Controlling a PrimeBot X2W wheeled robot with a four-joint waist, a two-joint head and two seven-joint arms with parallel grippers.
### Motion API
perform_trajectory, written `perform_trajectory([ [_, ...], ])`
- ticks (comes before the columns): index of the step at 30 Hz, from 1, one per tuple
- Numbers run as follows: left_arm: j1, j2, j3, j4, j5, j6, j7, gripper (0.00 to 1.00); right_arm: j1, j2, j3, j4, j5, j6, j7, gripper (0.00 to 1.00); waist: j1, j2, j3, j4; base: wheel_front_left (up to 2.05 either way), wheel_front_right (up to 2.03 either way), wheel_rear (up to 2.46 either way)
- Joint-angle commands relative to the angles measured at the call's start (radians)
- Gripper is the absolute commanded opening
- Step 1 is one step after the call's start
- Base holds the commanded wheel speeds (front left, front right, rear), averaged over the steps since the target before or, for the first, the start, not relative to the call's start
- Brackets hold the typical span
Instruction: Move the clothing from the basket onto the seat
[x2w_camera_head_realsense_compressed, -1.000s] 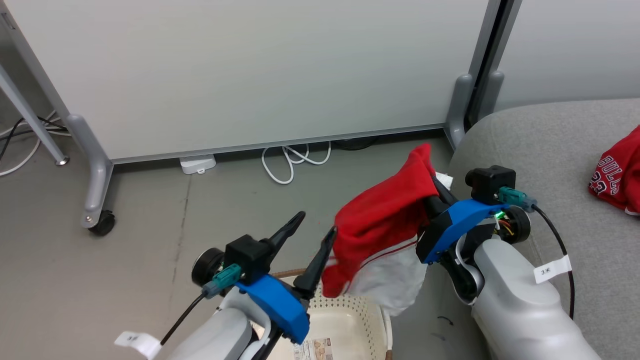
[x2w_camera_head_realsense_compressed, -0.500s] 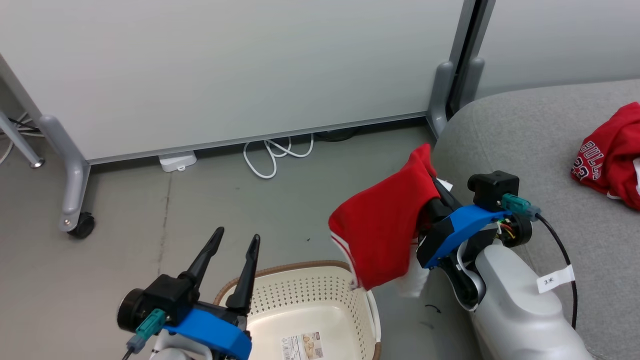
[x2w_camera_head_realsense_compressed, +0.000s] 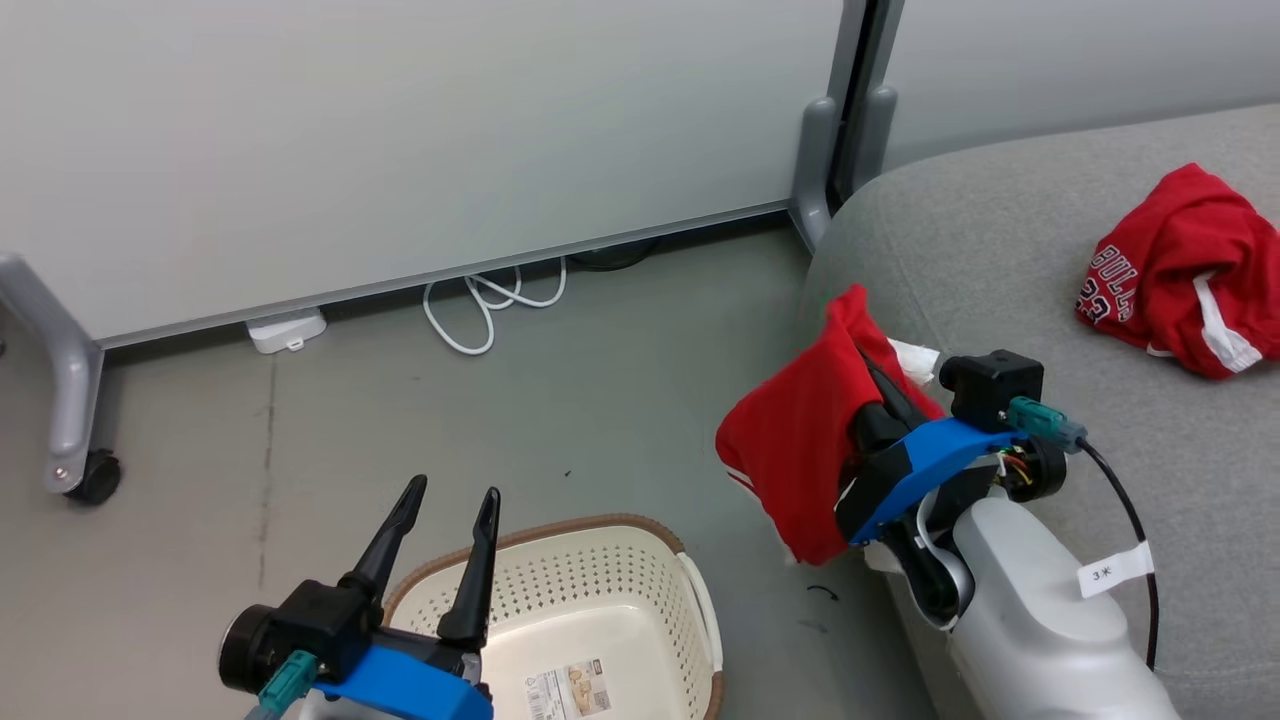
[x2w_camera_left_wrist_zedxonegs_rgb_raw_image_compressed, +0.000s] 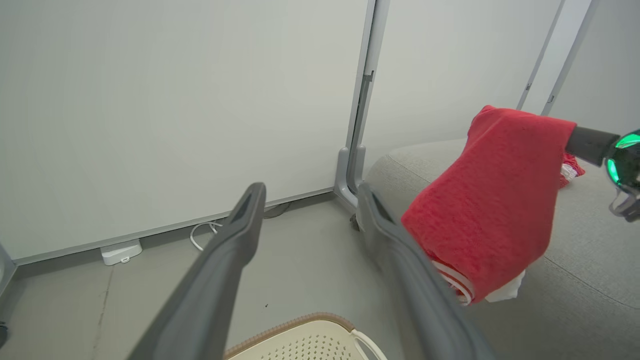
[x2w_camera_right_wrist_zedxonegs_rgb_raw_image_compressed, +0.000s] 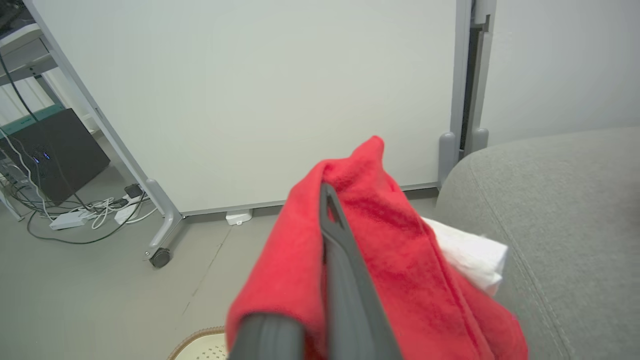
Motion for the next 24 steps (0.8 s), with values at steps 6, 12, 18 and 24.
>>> perform_trajectory([
  [6, -0.013, -0.017, -0.010, 0.000, 0.030, -0.015, -0.005, 1.00, 0.008, -0.001, -0.005, -0.024, 0.011, 0.000, -0.001, 0.00, 0.0000, 0.0000, 0.009, -0.081, 0.00, 0.00, 0.00],
  [12, -0.021, -0.015, -0.024, -0.004, 0.029, -0.017, -0.005, 1.00, 0.015, -0.001, 0.007, -0.044, 0.022, 0.001, 0.002, 0.00, 0.0000, 0.0000, 0.017, -0.163, 0.00, 0.00, 0.00],
  [18, -0.030, -0.003, -0.038, -0.014, 0.020, -0.015, -0.005, 1.00, 0.027, 0.000, 0.002, -0.062, 0.032, 0.001, 0.006, 0.00, 0.0000, 0.0000, 0.025, -0.222, 0.00, 0.00, 0.00],
  [24, -0.038, 0.010, -0.043, -0.019, 0.017, -0.015, -0.005, 1.00, 0.047, 0.000, -0.007, -0.091, 0.033, 0.001, 0.010, 0.00, 0.0000, 0.0000, 0.040, -0.287, 0.00, 0.00, 0.00],
])
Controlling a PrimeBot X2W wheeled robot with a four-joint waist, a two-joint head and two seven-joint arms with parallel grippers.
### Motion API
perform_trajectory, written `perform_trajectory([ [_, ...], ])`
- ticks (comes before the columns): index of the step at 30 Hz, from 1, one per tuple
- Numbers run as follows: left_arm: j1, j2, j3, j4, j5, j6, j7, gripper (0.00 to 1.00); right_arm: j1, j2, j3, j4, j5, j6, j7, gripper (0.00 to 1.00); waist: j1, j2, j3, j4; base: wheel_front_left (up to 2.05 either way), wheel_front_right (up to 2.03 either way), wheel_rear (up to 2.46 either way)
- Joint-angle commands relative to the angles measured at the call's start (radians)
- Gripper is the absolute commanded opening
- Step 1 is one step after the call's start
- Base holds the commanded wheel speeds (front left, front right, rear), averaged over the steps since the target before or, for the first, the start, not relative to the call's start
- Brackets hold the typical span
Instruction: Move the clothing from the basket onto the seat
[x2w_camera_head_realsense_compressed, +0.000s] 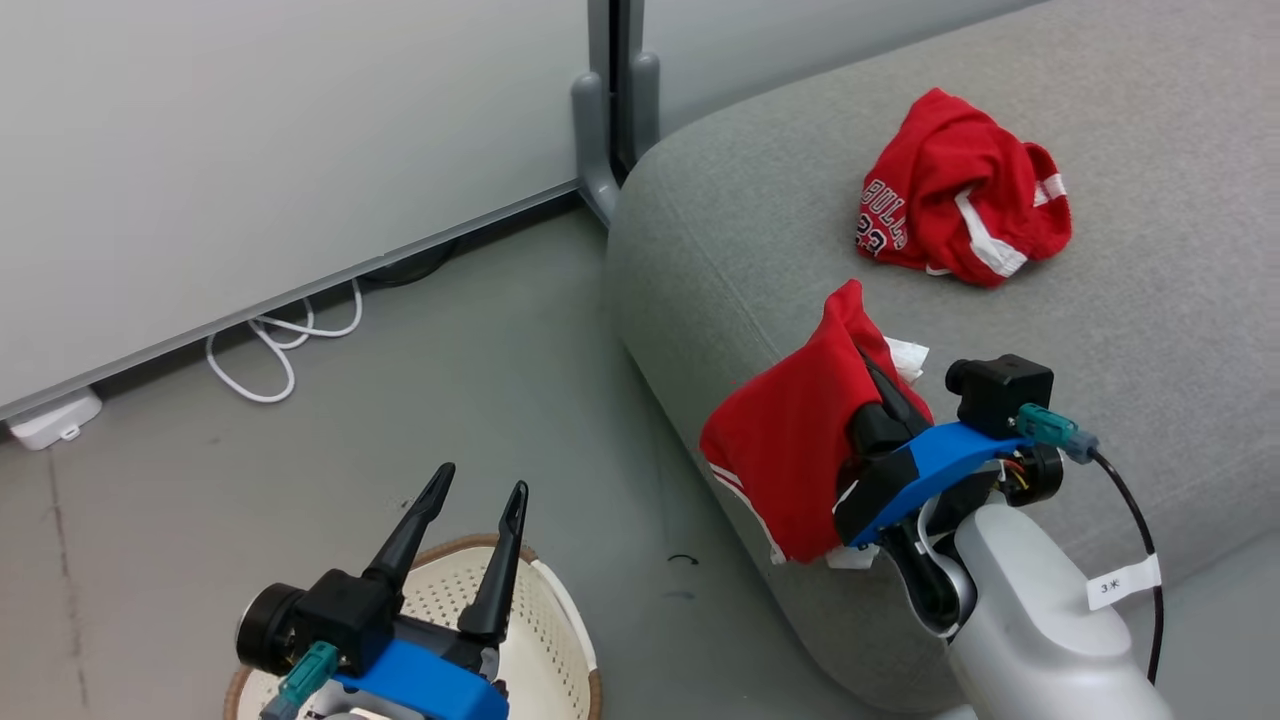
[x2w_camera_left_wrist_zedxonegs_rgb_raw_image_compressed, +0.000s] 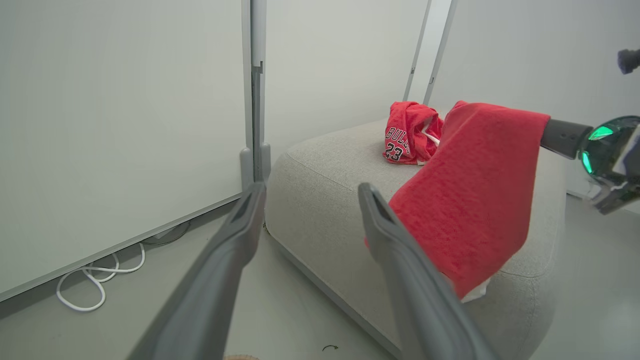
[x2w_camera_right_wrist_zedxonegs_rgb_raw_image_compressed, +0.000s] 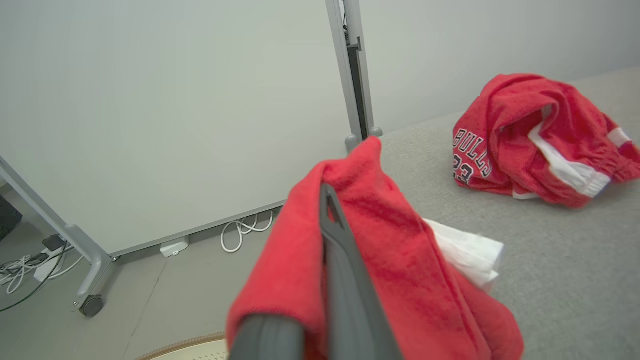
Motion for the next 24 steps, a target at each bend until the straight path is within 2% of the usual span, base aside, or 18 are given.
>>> perform_trajectory([
  [1, -0.017, 0.008, 0.003, -0.006, -0.005, -0.002, -0.005, 1.00, 0.014, 0.000, -0.002, -0.010, -0.001, 0.001, 0.002, 0.00, 0.0000, 0.0000, 0.012, -0.030, 0.00, 0.00, 0.00],
  [11, -0.031, 0.020, -0.005, -0.011, -0.003, -0.002, -0.005, 1.00, 0.037, 0.000, -0.011, -0.053, 0.002, 0.001, 0.013, 0.00, 0.0000, 0.0000, 0.038, -0.097, 0.00, 0.00, 0.00],
  [24, -0.040, 0.034, -0.016, -0.018, -0.007, -0.002, -0.005, 1.00, 0.006, 0.000, -0.055, -0.087, -0.041, 0.001, 0.015, 0.00, 0.0000, 0.0000, 0.064, -0.091, 0.00, 0.00, 0.00],
])
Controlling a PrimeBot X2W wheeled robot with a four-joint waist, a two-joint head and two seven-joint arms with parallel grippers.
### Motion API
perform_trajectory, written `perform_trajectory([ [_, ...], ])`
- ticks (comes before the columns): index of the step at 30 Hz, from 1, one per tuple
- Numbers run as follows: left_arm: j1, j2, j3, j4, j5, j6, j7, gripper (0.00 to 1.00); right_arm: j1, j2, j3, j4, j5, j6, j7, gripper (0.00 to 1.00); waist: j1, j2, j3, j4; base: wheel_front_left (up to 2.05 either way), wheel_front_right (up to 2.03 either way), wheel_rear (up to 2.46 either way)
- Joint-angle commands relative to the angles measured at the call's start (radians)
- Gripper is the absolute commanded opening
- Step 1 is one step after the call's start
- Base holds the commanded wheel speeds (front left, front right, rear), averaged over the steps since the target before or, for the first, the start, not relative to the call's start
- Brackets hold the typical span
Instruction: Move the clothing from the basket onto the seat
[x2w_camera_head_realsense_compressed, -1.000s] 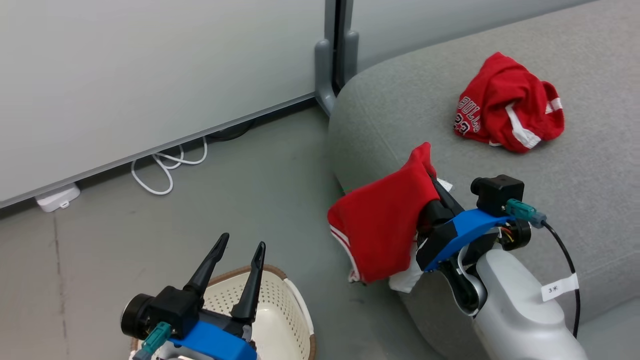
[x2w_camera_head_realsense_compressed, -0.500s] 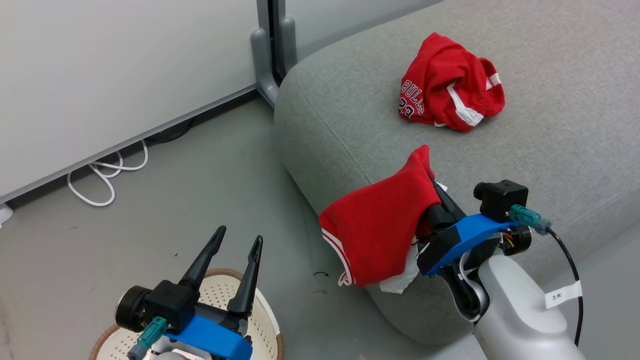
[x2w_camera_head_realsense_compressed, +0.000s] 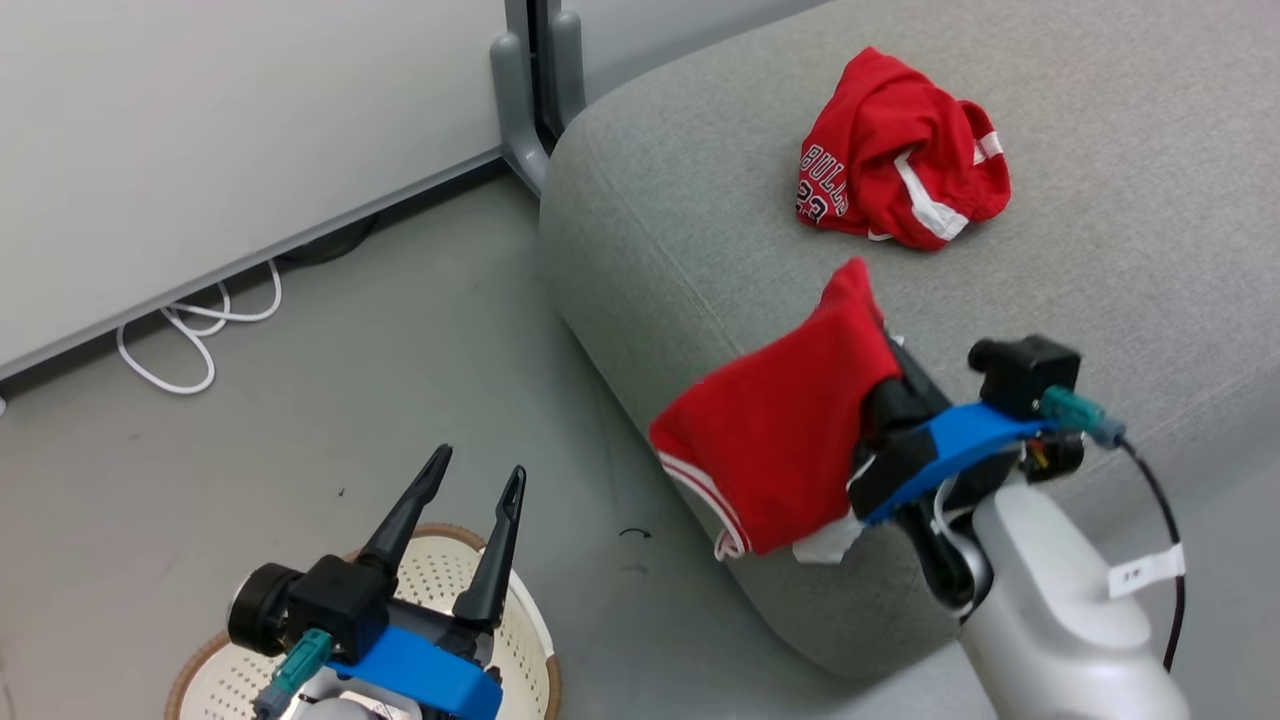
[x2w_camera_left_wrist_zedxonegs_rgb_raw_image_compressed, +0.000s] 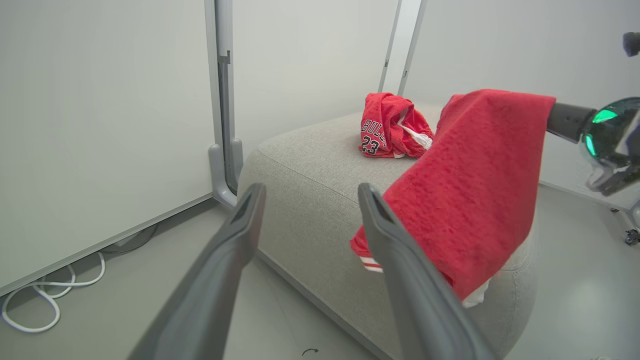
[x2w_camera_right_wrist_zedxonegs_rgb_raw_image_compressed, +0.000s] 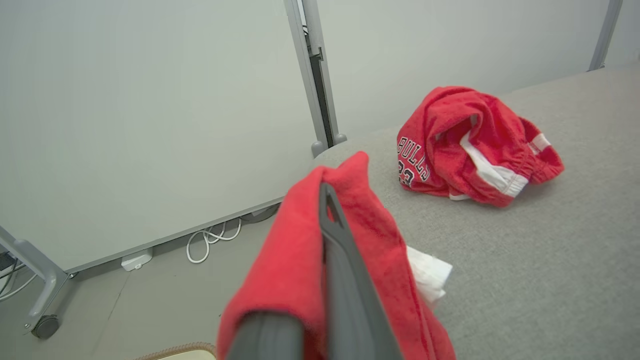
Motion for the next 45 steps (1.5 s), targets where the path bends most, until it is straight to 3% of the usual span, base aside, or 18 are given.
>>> perform_trajectory([
  [1, -0.018, 0.010, 0.000, -0.008, -0.005, -0.002, -0.005, 1.00, -0.034, 0.000, -0.020, -0.008, -0.016, 0.001, -0.008, 0.00, 0.0000, -0.0001, 0.015, 0.005, 0.00, 0.00, 0.00],
  [7, -0.049, 0.038, -0.016, -0.030, 0.005, -0.002, -0.005, 1.00, -0.168, -0.012, -0.134, -0.029, -0.114, 0.001, -0.011, 0.00, 0.0000, -0.0001, 0.091, 0.031, 0.00, 0.00, 0.00],
  [14, -0.121, 0.082, -0.054, -0.065, 0.021, -0.002, -0.005, 1.00, -0.360, -0.116, -0.281, -0.101, -0.234, 0.001, 0.049, 0.00, 0.0000, -0.0001, 0.214, 0.079, 0.00, 0.00, 0.00],
  [25, -0.246, 0.164, -0.098, -0.129, 0.031, -0.002, -0.004, 1.00, -0.630, -0.230, -0.666, -0.153, -0.305, 0.001, 0.158, 0.00, 0.0000, -0.0001, 0.417, 0.120, 0.00, 0.00, 0.00],
  [31, -0.294, 0.192, -0.114, -0.172, 0.041, -0.002, -0.003, 1.00, -0.592, -0.253, -0.754, -0.089, -0.369, 0.000, 0.179, 0.00, 0.0000, -0.0001, 0.498, 0.147, 0.00, 0.00, 0.00],
  [42, -0.328, 0.220, -0.125, -0.227, 0.041, 0.000, 0.020, 1.00, -0.567, -0.217, -0.923, 0.165, -0.444, 0.001, 0.152, 0.00, 0.0000, -0.0001, 0.581, 0.172, 0.00, 0.00, 0.00],
  [43, -0.328, 0.219, -0.127, -0.226, 0.040, 0.000, 0.019, 1.00, -0.569, -0.219, -0.932, 0.185, -0.456, 0.001, 0.154, 0.13, 0.0000, -0.0001, 0.582, 0.175, 0.00, 0.00, 0.00],
  [44, -0.328, 0.217, -0.128, -0.224, 0.037, 0.002, 0.019, 1.00, -0.572, -0.220, -0.940, 0.202, -0.467, 0.001, 0.155, 0.45, 0.0000, -0.0001, 0.582, 0.179, 0.00, 0.00, 0.00],
  [45, -0.328, 0.215, -0.129, -0.221, 0.036, 0.003, 0.017, 1.00, -0.575, -0.221, -0.948, 0.219, -0.477, 0.001, 0.153, 0.91, 0.0000, -0.0001, 0.580, 0.183, 0.00, 0.00, 0.00],
])
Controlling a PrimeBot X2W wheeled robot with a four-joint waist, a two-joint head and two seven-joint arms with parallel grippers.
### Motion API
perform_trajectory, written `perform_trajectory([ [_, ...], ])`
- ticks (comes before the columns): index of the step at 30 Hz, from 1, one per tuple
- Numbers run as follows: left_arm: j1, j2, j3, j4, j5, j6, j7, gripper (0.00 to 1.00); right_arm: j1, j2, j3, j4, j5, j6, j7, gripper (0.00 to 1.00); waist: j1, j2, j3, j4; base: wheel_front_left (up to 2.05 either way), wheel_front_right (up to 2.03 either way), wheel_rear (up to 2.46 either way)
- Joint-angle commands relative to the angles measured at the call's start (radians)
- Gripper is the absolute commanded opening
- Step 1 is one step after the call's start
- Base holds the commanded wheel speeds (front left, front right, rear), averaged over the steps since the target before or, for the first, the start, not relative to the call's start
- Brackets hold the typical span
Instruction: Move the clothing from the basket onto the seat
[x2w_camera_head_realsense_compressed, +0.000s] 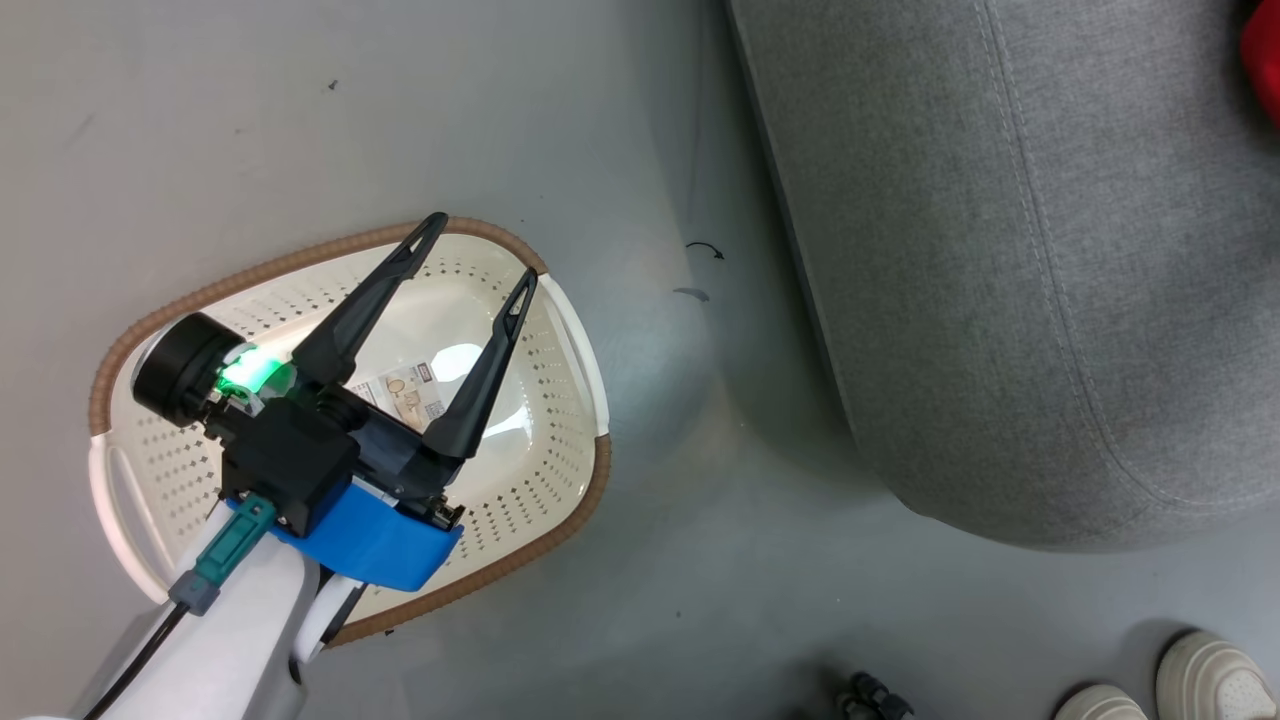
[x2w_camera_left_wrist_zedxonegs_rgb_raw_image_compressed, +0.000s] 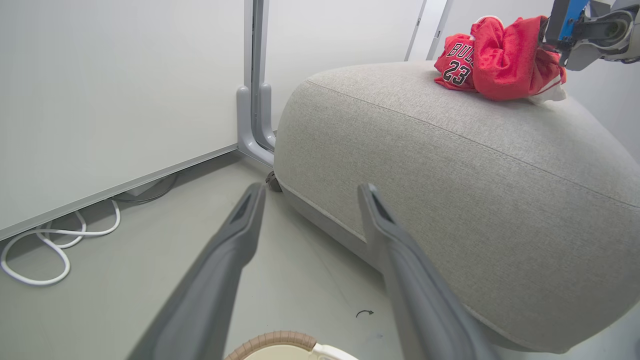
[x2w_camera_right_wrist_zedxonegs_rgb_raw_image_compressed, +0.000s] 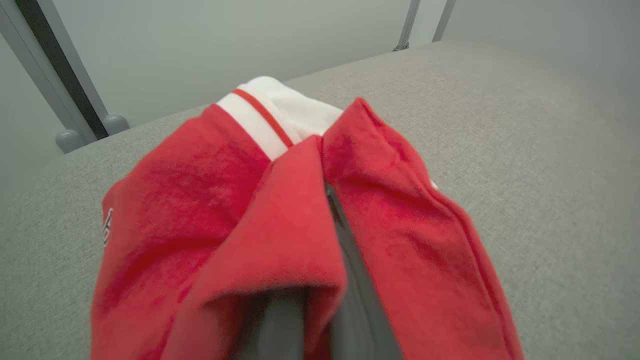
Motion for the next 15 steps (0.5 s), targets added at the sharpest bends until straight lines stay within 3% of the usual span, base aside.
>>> perform_trajectory([
  [1, -0.012, -0.001, -0.003, 0.001, -0.002, 0.002, -0.005, 1.00, -0.004, -0.006, -0.008, 0.013, -0.015, 0.001, 0.000, 0.91, -0.0001, 0.0000, -0.002, 0.006, 0.00, 0.00, 0.00],
  [2, -0.013, -0.004, -0.003, 0.004, -0.005, 0.003, -0.007, 1.00, -0.008, -0.007, -0.012, 0.027, -0.023, 0.001, 0.000, 1.00, -0.0001, 0.0000, -0.004, 0.010, 0.00, 0.00, 0.00],
  [15, 0.007, -0.085, -0.011, 0.081, -0.032, 0.003, -0.026, 1.00, 0.051, -0.003, 0.052, 0.113, -0.136, 0.000, -0.053, 1.00, -0.0001, 0.0000, -0.144, 0.049, 0.00, 0.00, 0.00],
])
